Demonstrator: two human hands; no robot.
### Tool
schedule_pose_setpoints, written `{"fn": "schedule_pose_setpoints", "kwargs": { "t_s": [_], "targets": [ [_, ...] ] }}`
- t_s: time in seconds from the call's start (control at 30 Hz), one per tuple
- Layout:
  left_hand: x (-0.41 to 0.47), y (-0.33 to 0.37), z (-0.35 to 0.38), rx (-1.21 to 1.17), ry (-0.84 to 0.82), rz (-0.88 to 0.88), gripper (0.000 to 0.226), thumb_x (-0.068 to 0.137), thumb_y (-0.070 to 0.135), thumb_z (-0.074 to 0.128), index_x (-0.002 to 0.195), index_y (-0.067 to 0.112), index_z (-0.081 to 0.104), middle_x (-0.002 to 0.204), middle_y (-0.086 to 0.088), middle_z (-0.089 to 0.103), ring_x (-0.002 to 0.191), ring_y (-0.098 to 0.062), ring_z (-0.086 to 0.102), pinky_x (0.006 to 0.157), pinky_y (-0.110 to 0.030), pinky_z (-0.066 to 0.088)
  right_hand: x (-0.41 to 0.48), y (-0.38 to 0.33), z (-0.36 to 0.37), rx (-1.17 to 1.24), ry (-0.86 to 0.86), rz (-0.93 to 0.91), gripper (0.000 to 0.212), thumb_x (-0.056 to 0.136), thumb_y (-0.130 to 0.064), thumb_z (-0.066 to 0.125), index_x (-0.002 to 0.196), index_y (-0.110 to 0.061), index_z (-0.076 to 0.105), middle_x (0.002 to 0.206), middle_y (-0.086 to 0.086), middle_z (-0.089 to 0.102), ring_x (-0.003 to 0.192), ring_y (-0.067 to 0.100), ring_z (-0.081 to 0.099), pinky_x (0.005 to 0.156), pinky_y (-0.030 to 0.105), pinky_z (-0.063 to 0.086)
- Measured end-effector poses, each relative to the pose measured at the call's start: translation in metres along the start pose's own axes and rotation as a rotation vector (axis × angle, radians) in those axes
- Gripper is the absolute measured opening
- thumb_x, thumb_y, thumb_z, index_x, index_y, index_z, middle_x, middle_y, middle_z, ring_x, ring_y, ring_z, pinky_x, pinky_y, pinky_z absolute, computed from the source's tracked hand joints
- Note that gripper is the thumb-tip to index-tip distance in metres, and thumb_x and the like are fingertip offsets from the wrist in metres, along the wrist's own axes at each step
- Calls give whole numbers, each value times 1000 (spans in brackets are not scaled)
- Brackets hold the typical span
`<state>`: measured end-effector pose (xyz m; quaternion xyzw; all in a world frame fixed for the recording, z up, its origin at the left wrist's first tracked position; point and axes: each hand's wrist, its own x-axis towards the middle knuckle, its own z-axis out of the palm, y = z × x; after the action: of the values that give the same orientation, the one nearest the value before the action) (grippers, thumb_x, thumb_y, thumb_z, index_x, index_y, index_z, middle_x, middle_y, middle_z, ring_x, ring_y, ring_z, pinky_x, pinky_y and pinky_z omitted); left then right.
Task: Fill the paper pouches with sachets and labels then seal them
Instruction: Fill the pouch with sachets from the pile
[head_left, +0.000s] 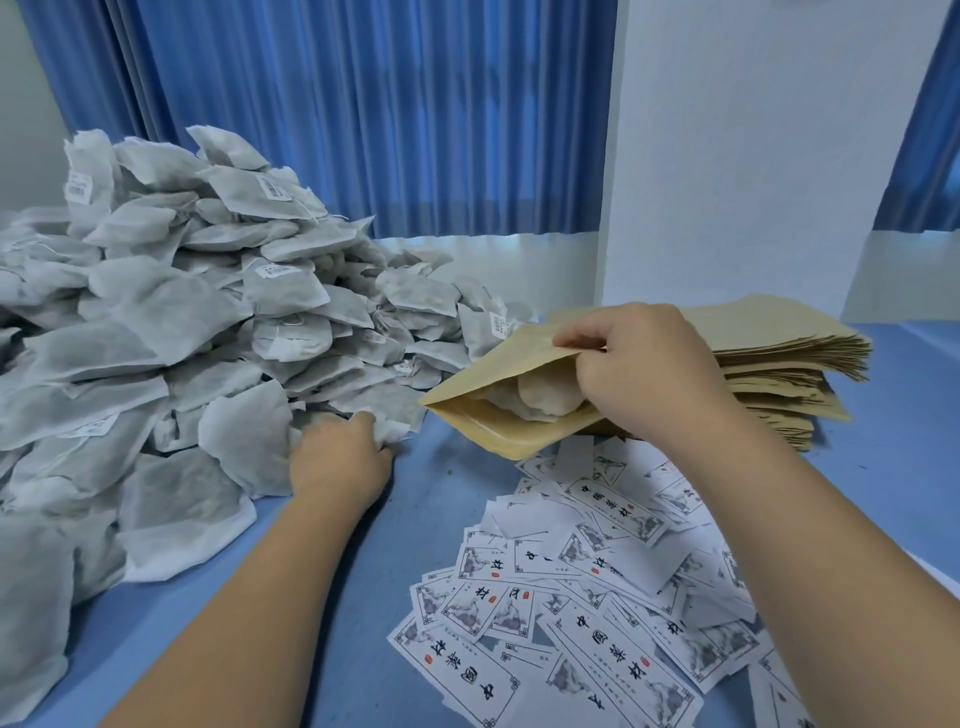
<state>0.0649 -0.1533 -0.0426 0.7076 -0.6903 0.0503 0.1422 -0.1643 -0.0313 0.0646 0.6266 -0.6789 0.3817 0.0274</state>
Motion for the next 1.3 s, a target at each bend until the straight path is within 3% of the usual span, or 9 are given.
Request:
{"fn": "schedule_pose_setpoints", "kwargs": {
  "t_s": [0.13, 0.27, 0.33, 0.43, 0.57, 0.87, 1.03, 1.2, 1.3],
  "targets": [
    [-12, -3, -19, -464, 218, 94, 17, 93, 31, 49, 86, 20, 60, 88, -5, 67, 88, -29, 58, 67, -33, 41, 2, 3, -5, 52, 15, 49, 41, 69, -8, 51, 79, -44, 68, 93, -10, 69, 90, 20, 61, 78, 36, 53],
    [-34, 4, -57, -862, 537, 343, 25, 92, 40, 48, 88, 21, 64, 80, 14, 61, 79, -4, 55, 70, -17, 38, 5, 7, -8, 63, 13, 77, 42, 69, -8, 49, 82, -42, 70, 97, -7, 69, 93, 21, 61, 82, 38, 53],
    [-49, 12, -69, -871, 587, 524, 25, 95, 35, 46, 91, 20, 65, 84, 14, 61, 83, -5, 57, 74, -18, 41, 4, 8, -8, 62, 9, 82, 40, 69, -8, 50, 81, -42, 69, 97, -7, 69, 94, 21, 61, 83, 38, 53],
    [-70, 27, -77, -774, 615, 750, 34, 95, 29, 45, 98, 6, 70, 87, -1, 65, 78, -24, 60, 69, -39, 48, 3, 8, -9, 45, -10, 78, 40, 69, -9, 50, 84, -39, 71, 94, -8, 69, 92, 21, 61, 82, 37, 53],
    [-86, 46, -79, -707, 605, 944, 34, 94, 28, 43, 96, 8, 72, 77, 9, 59, 62, -15, 57, 53, -34, 46, 1, 9, -11, 37, -29, 77, 40, 69, -9, 50, 84, -39, 71, 93, -10, 70, 91, 20, 61, 80, 35, 53],
    [-91, 79, -61, -446, 439, 872, 29, 90, 30, 59, 117, 23, 66, 106, -4, 57, 74, -23, 60, 49, -36, 50, 1, 7, -15, 19, -32, 35, 41, 70, -11, 52, 92, -37, 73, 96, -8, 71, 91, 20, 62, 79, 33, 53],
    [-92, 90, -58, -413, 636, 845, 21, 75, 8, 74, 96, 10, 72, 94, -7, 65, 79, -31, 59, 64, -38, 46, -1, 3, -16, 12, -26, 15, 42, 73, -9, 50, 98, -35, 73, 103, -8, 71, 98, 20, 61, 84, 34, 52],
    [-93, 93, -58, -366, 630, 729, 20, 64, -3, 78, 78, 8, 69, 79, -6, 60, 50, -26, 48, 34, -28, 36, -4, -5, -17, 21, -47, -8, 43, 71, -10, 49, 96, -34, 74, 94, -6, 71, 90, 23, 61, 80, 35, 53],
    [-92, 93, -57, -281, 574, 685, 19, 62, -5, 74, 72, 8, 66, 71, -7, 56, 40, -26, 40, 32, -25, 31, -7, -11, -17, 32, -58, -33, 38, 67, -12, 48, 88, -30, 74, 84, -4, 71, 84, 24, 61, 76, 37, 54]
  ]
}}
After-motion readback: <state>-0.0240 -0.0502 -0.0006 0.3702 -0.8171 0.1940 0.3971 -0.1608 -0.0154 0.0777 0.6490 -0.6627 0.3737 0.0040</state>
